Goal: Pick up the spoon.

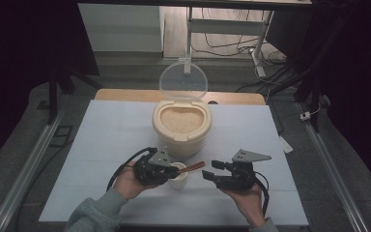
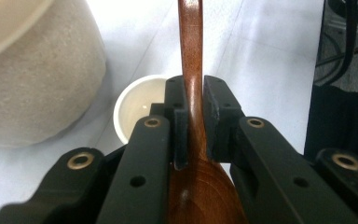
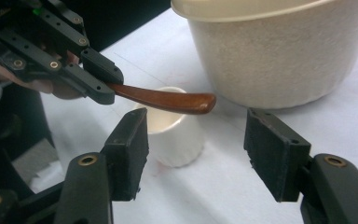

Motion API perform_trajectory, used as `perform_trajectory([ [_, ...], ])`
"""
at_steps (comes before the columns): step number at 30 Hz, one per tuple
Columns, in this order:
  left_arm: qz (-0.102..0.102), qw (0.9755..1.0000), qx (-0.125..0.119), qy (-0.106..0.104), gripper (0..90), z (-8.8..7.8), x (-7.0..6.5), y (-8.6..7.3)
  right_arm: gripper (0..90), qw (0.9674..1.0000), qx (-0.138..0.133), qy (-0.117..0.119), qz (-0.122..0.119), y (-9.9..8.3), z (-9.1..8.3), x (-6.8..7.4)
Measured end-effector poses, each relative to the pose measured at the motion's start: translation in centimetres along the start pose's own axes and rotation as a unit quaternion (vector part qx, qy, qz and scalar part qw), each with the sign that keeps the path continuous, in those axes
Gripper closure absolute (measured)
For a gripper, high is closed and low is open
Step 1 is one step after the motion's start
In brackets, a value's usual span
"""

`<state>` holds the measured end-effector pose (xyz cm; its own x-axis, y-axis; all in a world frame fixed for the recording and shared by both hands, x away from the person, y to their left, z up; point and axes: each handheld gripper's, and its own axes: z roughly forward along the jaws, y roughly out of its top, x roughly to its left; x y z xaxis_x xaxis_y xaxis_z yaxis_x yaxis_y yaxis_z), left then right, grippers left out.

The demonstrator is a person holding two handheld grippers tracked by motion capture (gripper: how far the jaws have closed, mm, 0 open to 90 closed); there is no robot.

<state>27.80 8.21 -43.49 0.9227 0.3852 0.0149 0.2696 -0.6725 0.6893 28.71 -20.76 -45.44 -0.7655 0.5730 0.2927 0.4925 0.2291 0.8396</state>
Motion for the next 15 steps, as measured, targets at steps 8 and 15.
perform_trajectory([
  [8,-0.002,1.0,-0.006,0.0,80.1,0.0,-0.1,0.2,38.3,0.9986,-0.013,0.008,0.051,0.1,1.4,0.8],
  [15,-0.002,0.9999,-0.011,0.0,80.2,-0.1,-0.1,0.4,42.7,0.9944,-0.03,0.034,0.095,-0.1,2.5,0.7],
])
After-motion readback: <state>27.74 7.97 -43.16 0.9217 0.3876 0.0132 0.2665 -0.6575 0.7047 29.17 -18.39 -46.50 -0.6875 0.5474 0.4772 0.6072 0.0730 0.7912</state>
